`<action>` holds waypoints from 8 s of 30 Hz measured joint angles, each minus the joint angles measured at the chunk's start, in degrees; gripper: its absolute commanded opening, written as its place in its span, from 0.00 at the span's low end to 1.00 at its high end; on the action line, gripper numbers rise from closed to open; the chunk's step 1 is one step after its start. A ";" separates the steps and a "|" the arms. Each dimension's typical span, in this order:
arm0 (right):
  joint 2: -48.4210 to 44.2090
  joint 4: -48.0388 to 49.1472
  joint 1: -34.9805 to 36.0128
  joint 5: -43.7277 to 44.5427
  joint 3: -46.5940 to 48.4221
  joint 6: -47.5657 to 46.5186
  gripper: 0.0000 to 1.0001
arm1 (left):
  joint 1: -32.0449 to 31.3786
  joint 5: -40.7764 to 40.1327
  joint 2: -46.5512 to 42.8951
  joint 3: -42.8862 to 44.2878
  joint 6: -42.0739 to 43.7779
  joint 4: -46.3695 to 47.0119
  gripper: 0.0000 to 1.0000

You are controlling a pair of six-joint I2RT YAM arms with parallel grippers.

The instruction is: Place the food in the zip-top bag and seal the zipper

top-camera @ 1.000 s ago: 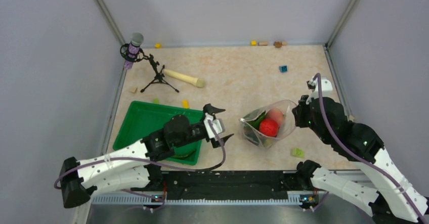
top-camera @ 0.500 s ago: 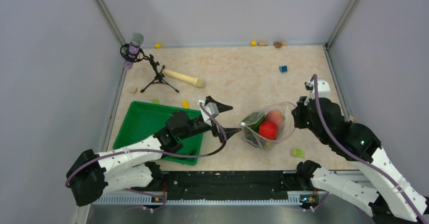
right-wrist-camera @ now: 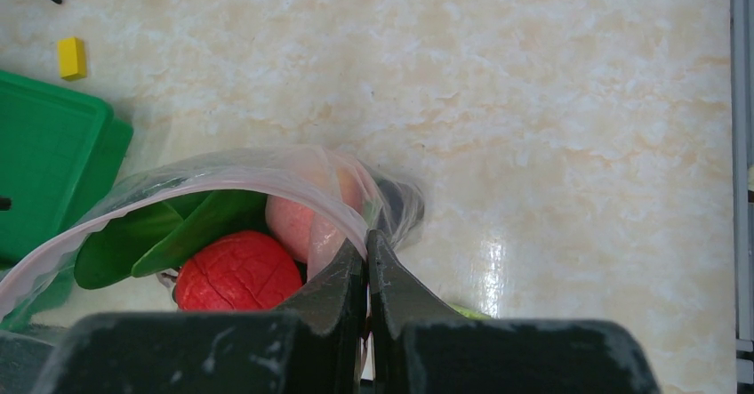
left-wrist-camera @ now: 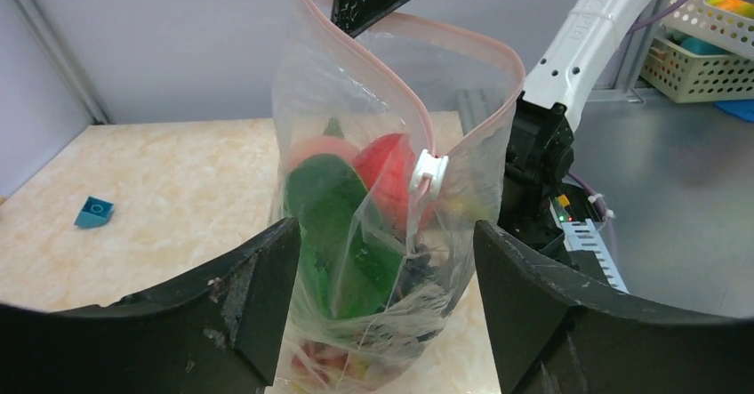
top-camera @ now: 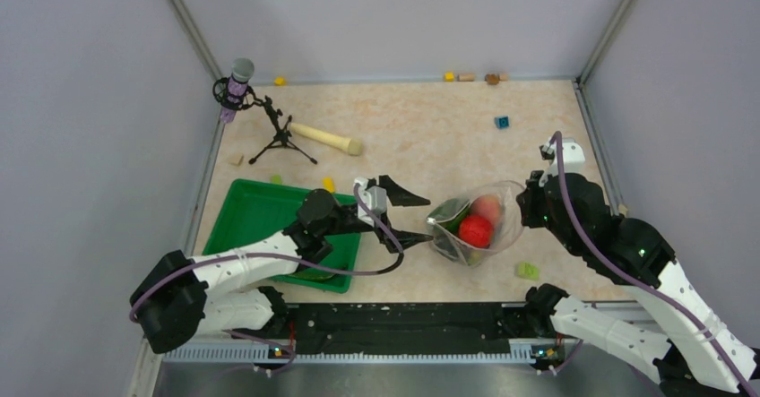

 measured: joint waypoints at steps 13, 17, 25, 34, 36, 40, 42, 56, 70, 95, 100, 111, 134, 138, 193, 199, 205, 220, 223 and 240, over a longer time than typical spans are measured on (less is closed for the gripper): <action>0.13 0.02 0.00 -0.02 -0.02 0.02 0.00 | 0.02 3.52 4.35 1.73 -0.48 2.36 0.53; 0.02 0.15 0.00 -0.02 -0.15 0.04 0.00 | 0.02 4.13 5.75 2.03 -0.48 3.56 0.45; -1.36 0.31 0.00 -0.02 -0.37 0.07 0.00 | 0.02 5.49 8.61 3.63 -1.33 5.27 0.21; -1.36 0.52 0.00 -0.15 -0.61 -0.20 0.23 | 0.02 7.76 8.72 4.13 -1.75 5.42 0.00; -1.51 0.66 0.00 -0.76 -0.61 -0.74 0.41 | 0.02 7.54 8.52 4.13 -1.66 4.59 0.00; -2.86 2.75 -0.02 -5.60 -0.61 -4.15 0.67 | 0.02 6.64 6.29 4.15 -1.27 0.22 0.00; -4.37 5.11 -0.02 -10.64 -0.57 -6.69 0.74 | 0.02 5.97 4.98 4.20 -1.29 -1.95 0.00; 2.21 20.70 -0.02 -49.44 4.83 -18.91 0.80 | 0.02 0.46 -0.04 7.26 -3.48 -17.11 0.00; 19.15 25.27 0.52 -59.93 7.06 -18.58 0.57 | 0.02 -4.26 -7.13 6.51 -7.10 -23.02 0.00; 22.77 22.29 4.13 -59.63 7.30 -22.58 0.33 | 0.02 -5.75 -7.02 8.15 -10.56 -26.73 0.00; 22.77 21.20 4.68 -58.25 7.32 -23.71 0.22 | 0.02 -5.75 -6.88 8.15 -10.71 -26.77 0.00; 22.77 20.63 4.96 -54.51 7.30 -23.23 0.00 | 0.02 -6.47 -6.43 8.15 -10.64 -27.10 0.00; 19.89 19.19 5.70 -44.04 7.26 -16.50 0.00 | -0.50 -21.59 -15.26 4.04 -10.80 -28.94 0.00; 19.71 19.26 5.70 -43.19 7.08 -15.89 0.00 | -0.59 -24.02 -16.22 3.74 -10.82 -29.68 0.00; 12.39 21.97 5.66 -37.62 -1.55 -15.54 0.00 | -1.16 -60.98 -22.27 0.85 -19.98 -36.13 0.00; 12.39 22.03 5.66 -37.22 -1.81 -15.54 0.00 | -1.16 -62.93 -22.58 0.83 -20.44 -36.83 0.00; 11.67 22.29 5.66 -36.37 -2.51 -15.50 0.00 | -1.16 -64.06 -23.21 0.83 -21.57 -38.25 0.00; 8.76 20.74 5.66 -34.47 -3.43 -14.99 0.00 | 0.02 -69.48 -23.32 0.85 -26.01 -43.32 0.00; 8.15 20.46 5.66 -33.75 -3.58 -14.88 0.00 | 0.90 -70.53 -23.32 0.85 -26.67 -44.30 0.00; 4.42 20.26 5.66 -30.01 -7.67 -12.70 0.71 | 3.43 -65.33 -24.44 2.60 -25.92 -51.43 0.97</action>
